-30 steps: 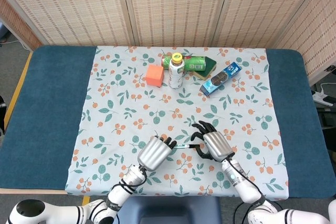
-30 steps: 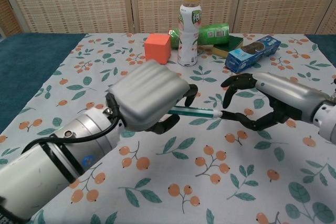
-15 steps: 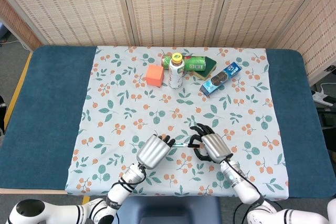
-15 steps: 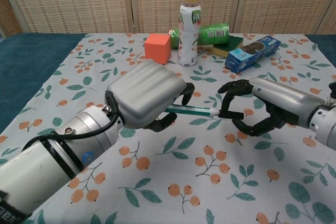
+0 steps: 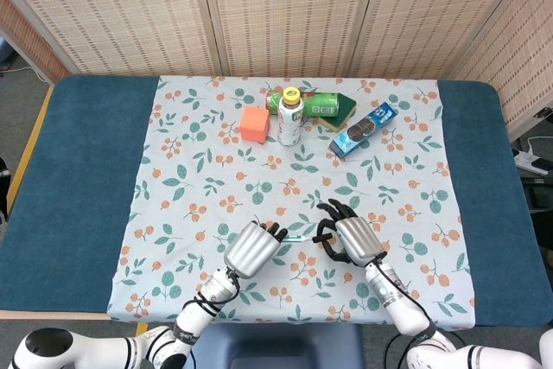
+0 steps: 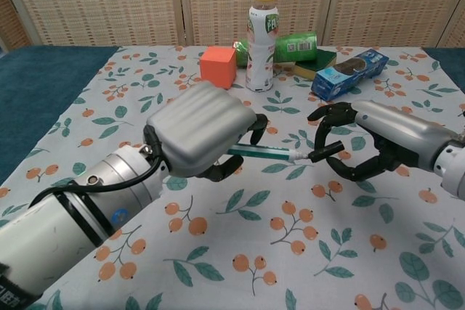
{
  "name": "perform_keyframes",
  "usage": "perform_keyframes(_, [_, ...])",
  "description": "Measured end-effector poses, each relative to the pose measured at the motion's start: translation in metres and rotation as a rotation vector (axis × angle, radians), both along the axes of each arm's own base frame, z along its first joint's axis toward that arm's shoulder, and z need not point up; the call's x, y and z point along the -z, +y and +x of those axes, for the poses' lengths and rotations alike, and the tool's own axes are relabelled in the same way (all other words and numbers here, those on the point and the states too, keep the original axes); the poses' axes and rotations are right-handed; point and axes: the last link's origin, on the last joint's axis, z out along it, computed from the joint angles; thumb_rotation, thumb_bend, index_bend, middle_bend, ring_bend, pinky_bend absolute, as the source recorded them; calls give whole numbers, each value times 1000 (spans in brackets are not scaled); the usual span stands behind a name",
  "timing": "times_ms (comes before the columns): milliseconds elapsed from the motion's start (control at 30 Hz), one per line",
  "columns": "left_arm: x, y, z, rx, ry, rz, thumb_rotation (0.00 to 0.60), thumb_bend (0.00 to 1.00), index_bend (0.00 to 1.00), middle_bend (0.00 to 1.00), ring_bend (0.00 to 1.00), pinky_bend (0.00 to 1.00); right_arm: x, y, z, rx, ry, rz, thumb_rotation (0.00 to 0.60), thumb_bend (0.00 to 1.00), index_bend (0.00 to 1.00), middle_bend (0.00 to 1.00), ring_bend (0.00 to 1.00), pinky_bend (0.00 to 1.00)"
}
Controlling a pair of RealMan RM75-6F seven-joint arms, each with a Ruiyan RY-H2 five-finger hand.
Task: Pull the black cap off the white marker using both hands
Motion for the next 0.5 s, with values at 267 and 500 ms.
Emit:
perform_keyframes(267, [-3, 8, -6, -16, 13, 20, 600, 436, 573, 700, 774, 902, -4, -4, -12, 27, 28, -12, 600, 411, 534, 111, 0, 128])
perform_keyframes(500, [-1, 22, -25, -60, 52, 26, 600, 436, 573, 700, 774, 901, -12, -6, -34, 59, 69, -31, 600, 411, 535, 111, 0, 128])
